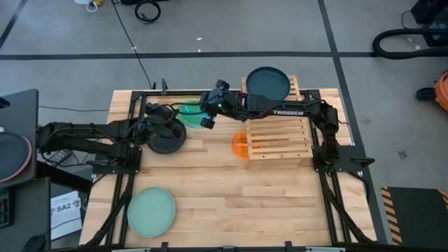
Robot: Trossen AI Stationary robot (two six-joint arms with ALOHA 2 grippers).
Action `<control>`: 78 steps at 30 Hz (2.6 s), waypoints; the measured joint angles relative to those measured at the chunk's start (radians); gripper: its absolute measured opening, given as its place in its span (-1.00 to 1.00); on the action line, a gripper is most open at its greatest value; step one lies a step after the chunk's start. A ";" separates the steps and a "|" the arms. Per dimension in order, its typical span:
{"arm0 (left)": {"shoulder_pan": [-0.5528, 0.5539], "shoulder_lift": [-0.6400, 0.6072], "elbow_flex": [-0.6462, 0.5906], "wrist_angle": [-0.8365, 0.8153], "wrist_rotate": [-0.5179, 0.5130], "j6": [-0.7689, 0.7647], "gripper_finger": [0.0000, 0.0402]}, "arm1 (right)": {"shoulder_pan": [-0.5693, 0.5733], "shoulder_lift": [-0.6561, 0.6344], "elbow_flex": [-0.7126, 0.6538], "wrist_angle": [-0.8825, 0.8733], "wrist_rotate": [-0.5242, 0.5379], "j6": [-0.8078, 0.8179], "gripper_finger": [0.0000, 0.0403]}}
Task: Place and stack plates onto a shelf
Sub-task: Put the light blue plate on the shelf
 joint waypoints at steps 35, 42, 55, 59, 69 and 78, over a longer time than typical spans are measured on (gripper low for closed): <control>0.000 0.000 0.000 0.005 0.000 -0.002 -0.46 | -0.013 -0.001 0.000 -0.029 0.030 0.000 -0.97; 0.000 0.000 0.000 0.005 0.000 -0.007 -0.36 | -0.018 -0.009 0.000 -0.048 0.072 0.000 -0.97; 0.000 0.000 0.000 0.004 0.000 -0.012 -0.35 | -0.022 -0.198 0.000 -0.158 0.174 0.009 -0.97; 0.000 0.000 0.000 0.004 0.000 -0.012 -0.35 | -0.022 -0.279 0.001 -0.220 0.173 0.068 -0.97; 0.000 0.000 0.000 0.004 0.000 -0.012 -0.35 | -0.022 -0.495 0.001 -0.491 0.121 0.322 -0.97; 0.000 0.000 0.000 0.004 0.000 -0.012 -0.35 | -0.021 -0.646 0.001 -0.775 -0.092 0.533 -0.97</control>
